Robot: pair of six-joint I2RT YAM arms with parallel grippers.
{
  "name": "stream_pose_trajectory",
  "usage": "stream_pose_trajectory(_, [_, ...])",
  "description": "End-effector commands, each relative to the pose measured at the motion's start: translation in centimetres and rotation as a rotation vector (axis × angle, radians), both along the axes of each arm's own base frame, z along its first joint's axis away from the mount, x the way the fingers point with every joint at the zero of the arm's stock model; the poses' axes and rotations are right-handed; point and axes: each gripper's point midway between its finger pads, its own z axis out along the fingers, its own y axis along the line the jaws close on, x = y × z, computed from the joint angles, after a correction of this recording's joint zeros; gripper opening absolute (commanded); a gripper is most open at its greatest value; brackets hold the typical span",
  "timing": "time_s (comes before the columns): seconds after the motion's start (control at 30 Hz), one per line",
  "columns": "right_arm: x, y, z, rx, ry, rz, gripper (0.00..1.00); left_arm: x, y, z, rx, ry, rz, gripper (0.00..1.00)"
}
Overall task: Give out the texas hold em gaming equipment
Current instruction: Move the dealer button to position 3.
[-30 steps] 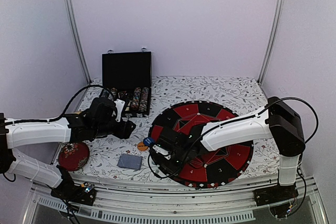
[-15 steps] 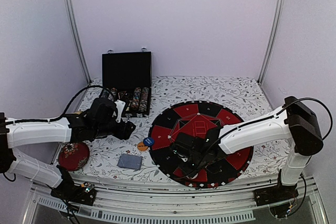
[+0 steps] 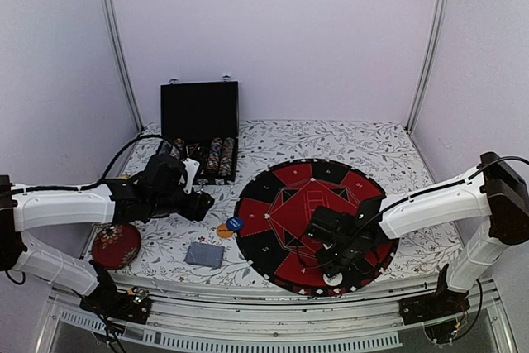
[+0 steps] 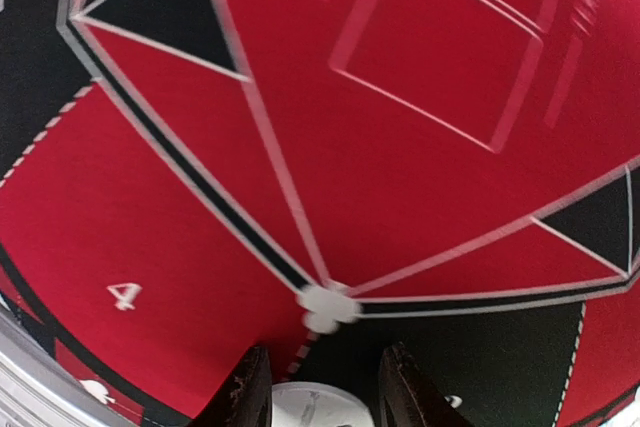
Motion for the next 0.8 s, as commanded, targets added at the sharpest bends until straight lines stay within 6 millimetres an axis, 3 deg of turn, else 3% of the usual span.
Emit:
stream_pose_trajectory(0.0, [-2.3, -8.1, -2.1, -0.272, 0.096, -0.109, 0.39, 0.7, -0.4, 0.9, -0.002, -0.017, -0.008, 0.7])
stream_pose_trajectory(0.37, [-1.6, -8.1, -1.1, -0.28, 0.072, -0.11, 0.42, 0.7, -0.5, 0.8, 0.001, -0.013, -0.013, 0.7])
stream_pose_trajectory(0.6, [-0.6, -4.4, 1.8, -0.127, 0.054, -0.083, 0.49, 0.7, -0.5, 1.0, -0.003, -0.015, -0.01, 0.7])
stream_pose_trajectory(0.77, [-0.4, -3.5, 3.1, -0.064, 0.064, -0.088, 0.54, 0.7, -0.6, 1.0, -0.005, -0.011, -0.013, 0.7])
